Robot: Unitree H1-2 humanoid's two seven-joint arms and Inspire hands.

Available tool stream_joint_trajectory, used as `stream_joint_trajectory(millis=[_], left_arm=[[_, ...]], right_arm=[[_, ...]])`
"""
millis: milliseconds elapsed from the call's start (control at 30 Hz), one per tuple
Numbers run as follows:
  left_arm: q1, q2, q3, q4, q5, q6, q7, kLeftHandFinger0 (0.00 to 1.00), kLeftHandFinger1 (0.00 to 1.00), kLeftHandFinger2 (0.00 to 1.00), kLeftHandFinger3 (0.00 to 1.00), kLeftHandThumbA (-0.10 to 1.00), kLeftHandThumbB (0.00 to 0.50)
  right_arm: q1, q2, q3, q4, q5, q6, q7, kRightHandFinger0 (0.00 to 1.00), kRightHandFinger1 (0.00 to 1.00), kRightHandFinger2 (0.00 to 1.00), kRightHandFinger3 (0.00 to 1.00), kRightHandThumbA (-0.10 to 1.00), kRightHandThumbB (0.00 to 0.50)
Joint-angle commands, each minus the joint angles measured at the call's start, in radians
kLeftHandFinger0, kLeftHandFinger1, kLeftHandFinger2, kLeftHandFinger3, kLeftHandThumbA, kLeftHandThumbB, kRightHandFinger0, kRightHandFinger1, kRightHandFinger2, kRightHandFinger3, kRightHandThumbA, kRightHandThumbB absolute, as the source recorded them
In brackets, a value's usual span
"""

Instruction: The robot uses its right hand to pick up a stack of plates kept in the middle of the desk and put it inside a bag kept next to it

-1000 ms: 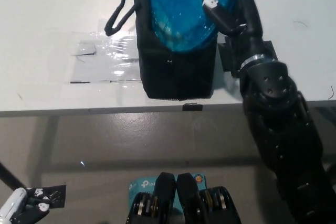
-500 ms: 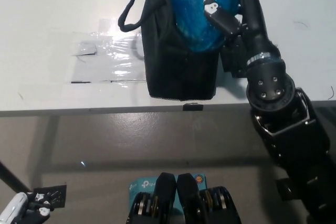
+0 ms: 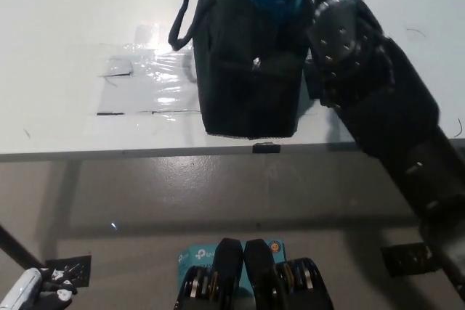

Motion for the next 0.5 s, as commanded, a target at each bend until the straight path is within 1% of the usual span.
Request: stream_joint_trajectory(millis=[0,33,67,100,133,167,200,233,267,300,333,367,400,433,467], left_arm=[[0.004,0.009,-0.010,-0.018,0.018,-0.012,-0.004,0.64,0.65,0.75,0.78,-0.10,0.088],[0.003,0.009,-0.010,-0.014,0.017,-0.017,-0.004,0.63,0.64,0.74,0.77,-0.10,0.090],[0.003,0.010,-0.009,-0.008,0.014,-0.024,-0.004,0.62,0.64,0.74,0.77,-0.10,0.091],[0.003,0.011,-0.009,-0.008,0.013,-0.024,-0.005,0.62,0.64,0.74,0.77,-0.10,0.091],[0.003,0.011,-0.009,-0.009,0.013,-0.023,-0.005,0.62,0.64,0.74,0.77,-0.10,0.093],[0.005,0.010,-0.009,-0.012,0.014,-0.019,-0.004,0.63,0.64,0.74,0.78,-0.10,0.090],[0.006,0.010,-0.008,-0.013,0.014,-0.017,-0.003,0.63,0.64,0.74,0.78,-0.10,0.090],[0.010,0.011,-0.010,-0.016,0.015,-0.014,-0.004,0.63,0.64,0.74,0.78,-0.10,0.092],[0.010,0.011,-0.011,-0.020,0.015,-0.008,-0.006,0.64,0.65,0.75,0.79,-0.10,0.081],[0.010,0.013,-0.013,-0.019,0.017,-0.014,-0.007,0.65,0.66,0.75,0.79,-0.10,0.080],[0.011,0.014,-0.012,-0.017,0.016,-0.017,-0.007,0.65,0.66,0.75,0.79,-0.10,0.079],[0.012,0.010,-0.006,-0.016,0.005,-0.015,-0.009,0.65,0.66,0.75,0.79,-0.10,0.084],[0.012,0.009,-0.005,-0.013,0.004,-0.019,-0.007,0.64,0.65,0.74,0.78,-0.10,0.084],[0.013,0.009,-0.006,-0.016,0.004,-0.018,-0.007,0.62,0.64,0.73,0.77,-0.10,0.085],[0.013,0.007,-0.004,-0.016,0.001,-0.016,-0.008,0.62,0.64,0.73,0.77,-0.10,0.082]], right_arm=[[-0.066,0.055,-0.047,0.038,-0.090,-0.013,0.030,0.00,0.00,0.37,0.19,-0.10,0.298],[-0.058,0.067,-0.063,0.051,-0.092,-0.013,0.023,0.00,0.00,0.40,0.17,-0.10,0.289],[-0.045,0.081,-0.085,0.071,-0.094,-0.013,0.012,0.00,0.02,0.43,0.20,-0.10,0.251],[-0.040,0.087,-0.098,0.081,-0.107,-0.013,0.015,0.00,0.04,0.46,0.21,-0.10,0.214],[-0.035,0.095,-0.118,0.095,-0.106,-0.013,0.013,0.00,0.07,0.47,0.10,-0.10,0.187],[-0.028,0.104,-0.141,0.118,-0.113,-0.013,0.008,0.00,0.10,0.49,0.04,-0.10,0.168],[-0.026,0.109,-0.154,0.125,-0.124,-0.013,0.010,0.00,0.14,0.51,0.14,-0.10,0.157],[-0.019,0.113,-0.163,0.142,-0.142,-0.013,0.010,0.00,0.16,0.51,0.27,-0.10,0.139],[-0.005,0.126,-0.200,0.160,-0.153,-0.013,0.004,0.00,0.20,0.57,0.54,-0.10,0.113],[0.014,0.134,-0.228,0.165,-0.152,-0.013,-0.002,0.00,0.15,0.49,0.48,-0.10,0.158],[0.013,0.139,-0.235,0.169,-0.160,-0.013,0.001,0.00,0.11,0.44,0.40,-0.10,0.196],[0.031,0.164,-0.290,0.199,-0.198,-0.013,-0.023,0.00,0.09,0.41,0.33,-0.10,0.161],[0.033,0.177,-0.320,0.209,-0.222,-0.013,-0.021,0.00,0.09,0.42,0.34,-0.10,0.143],[0.034,0.198,-0.363,0.226,-0.257,-0.013,-0.032,0.00,0.10,0.43,0.41,-0.10,0.046],[0.033,0.213,-0.403,0.241,-0.287,-0.013,-0.033,0.00,0.12,0.45,0.52,-0.10,0.004]])
